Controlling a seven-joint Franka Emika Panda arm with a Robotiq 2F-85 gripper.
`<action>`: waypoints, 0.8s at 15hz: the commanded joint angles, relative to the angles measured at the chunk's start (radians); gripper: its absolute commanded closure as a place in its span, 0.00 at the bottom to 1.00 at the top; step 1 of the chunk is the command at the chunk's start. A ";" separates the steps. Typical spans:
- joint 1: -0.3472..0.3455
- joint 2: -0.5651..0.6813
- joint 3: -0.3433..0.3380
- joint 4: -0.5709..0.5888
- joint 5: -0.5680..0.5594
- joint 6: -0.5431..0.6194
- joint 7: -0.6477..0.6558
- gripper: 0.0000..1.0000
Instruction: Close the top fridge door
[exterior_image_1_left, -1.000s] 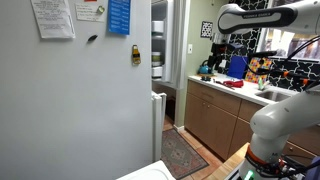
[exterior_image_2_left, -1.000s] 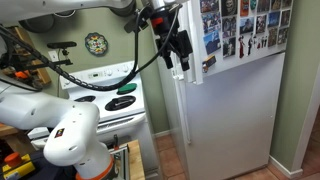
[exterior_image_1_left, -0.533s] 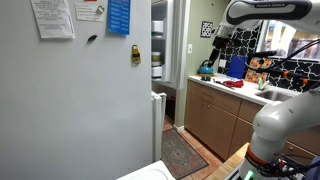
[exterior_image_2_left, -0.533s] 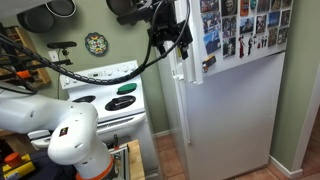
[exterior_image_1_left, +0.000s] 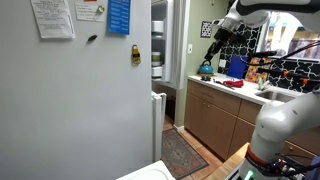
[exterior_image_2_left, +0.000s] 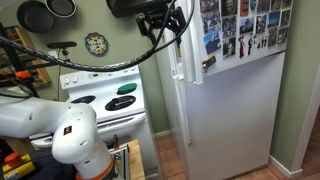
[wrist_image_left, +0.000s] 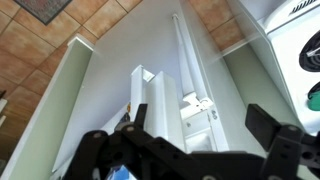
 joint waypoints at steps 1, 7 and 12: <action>0.048 -0.026 -0.043 -0.002 0.087 0.022 -0.139 0.00; 0.047 -0.020 -0.096 0.030 0.252 0.011 -0.290 0.00; 0.001 -0.013 -0.106 0.047 0.317 0.024 -0.279 0.00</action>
